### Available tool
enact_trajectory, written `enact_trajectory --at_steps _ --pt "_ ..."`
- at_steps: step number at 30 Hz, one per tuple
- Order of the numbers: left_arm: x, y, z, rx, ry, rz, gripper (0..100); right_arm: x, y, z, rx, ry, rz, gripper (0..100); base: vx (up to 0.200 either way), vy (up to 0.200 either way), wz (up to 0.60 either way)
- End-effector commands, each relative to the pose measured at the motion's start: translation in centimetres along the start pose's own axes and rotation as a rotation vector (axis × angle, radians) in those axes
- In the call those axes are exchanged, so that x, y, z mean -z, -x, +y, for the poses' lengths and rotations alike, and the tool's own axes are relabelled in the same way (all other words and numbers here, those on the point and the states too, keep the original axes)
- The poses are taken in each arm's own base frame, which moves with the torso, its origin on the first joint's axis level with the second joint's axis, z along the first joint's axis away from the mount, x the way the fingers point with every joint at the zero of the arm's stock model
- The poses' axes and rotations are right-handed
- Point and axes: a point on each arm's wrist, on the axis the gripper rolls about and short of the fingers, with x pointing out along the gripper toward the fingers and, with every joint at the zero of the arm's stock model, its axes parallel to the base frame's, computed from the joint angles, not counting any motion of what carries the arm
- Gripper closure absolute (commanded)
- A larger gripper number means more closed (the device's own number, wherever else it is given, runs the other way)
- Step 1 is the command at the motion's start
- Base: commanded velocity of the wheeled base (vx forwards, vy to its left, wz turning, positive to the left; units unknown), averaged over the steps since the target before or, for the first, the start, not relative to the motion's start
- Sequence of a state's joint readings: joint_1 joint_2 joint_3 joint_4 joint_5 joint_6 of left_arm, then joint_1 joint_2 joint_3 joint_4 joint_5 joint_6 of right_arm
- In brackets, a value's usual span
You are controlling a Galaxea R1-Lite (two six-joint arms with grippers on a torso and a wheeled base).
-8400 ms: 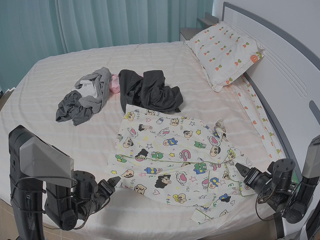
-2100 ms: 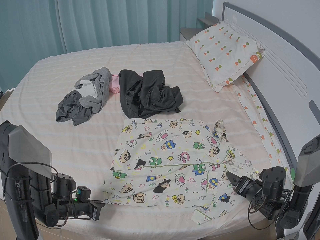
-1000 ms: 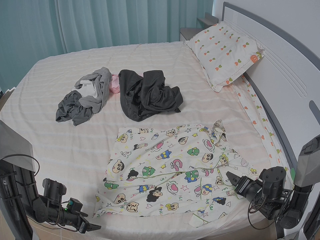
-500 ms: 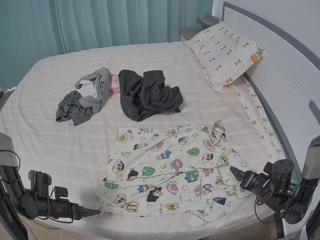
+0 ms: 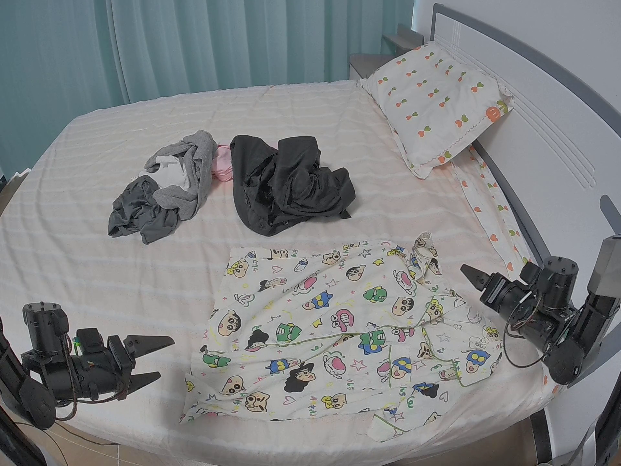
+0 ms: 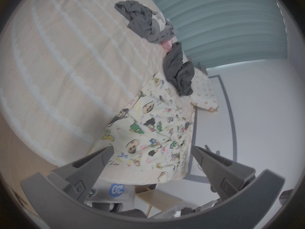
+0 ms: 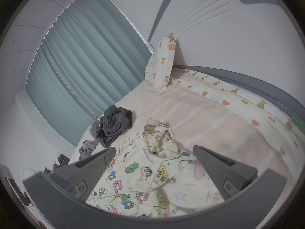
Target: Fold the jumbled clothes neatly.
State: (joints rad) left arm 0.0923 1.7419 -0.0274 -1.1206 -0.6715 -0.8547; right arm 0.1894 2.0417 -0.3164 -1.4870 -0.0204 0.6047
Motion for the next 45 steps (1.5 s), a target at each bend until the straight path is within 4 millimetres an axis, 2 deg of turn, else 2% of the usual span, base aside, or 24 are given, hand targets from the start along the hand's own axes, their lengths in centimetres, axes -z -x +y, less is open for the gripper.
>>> enact_trajectory --at_steps 1,3,4,8,11,15,20,26,32,45 --pt "-0.6 0.4 -1.3 0.067 -0.036 -0.048 0 -1.9 0.5 -4.3 0.039 -0.043 0.057 0 0.0 0.0 0.0" --pt "-0.6 0.4 -1.3 0.067 -0.036 -0.048 0 -1.9 0.5 -4.3 0.039 -0.043 0.057 0 0.0 0.0 0.0" --pt "-0.6 0.1 -1.0 0.057 -0.025 -0.039 0 -1.7 1.4 -5.8 0.028 -0.074 0.156 0 0.0 0.0 0.0" --pt "-0.7 0.0 -0.9 0.052 -0.02 -0.035 0 -1.8 1.2 -6.8 -0.004 -0.09 0.208 0 0.0 0.0 0.0" --pt "-0.7 0.0 -0.8 0.041 -0.017 -0.044 0 -1.5 -0.6 -7.3 -0.007 -0.036 0.274 0 0.0 0.0 0.0" --pt "-0.7 -0.4 -0.4 0.007 -0.002 -0.052 0 -2.9 -3.4 -7.7 -0.029 -0.022 0.282 0 0.0 0.0 0.0" --pt "-0.7 -0.5 -0.3 0.01 -0.007 -0.052 0 -4.5 -6.3 -6.1 -0.09 -0.01 0.306 0 0.0 0.0 0.0" --pt "-0.8 -0.6 -0.3 -0.003 -0.007 -0.074 0 -3.7 -9.0 -3.1 -0.146 0.034 0.315 0 0.0 0.0 0.0" --pt "-0.3 -0.6 -0.4 -0.005 -0.011 -0.059 0 -3.2 -9.6 -1.4 -0.157 0.046 0.348 0 0.0 0.0 0.0" --pt "0.0 -0.5 -0.5 -0.003 -0.017 -0.05 0 -3.0 -9.4 -0.8 -0.096 0.064 0.315 0 0.031 0.0 0.0"
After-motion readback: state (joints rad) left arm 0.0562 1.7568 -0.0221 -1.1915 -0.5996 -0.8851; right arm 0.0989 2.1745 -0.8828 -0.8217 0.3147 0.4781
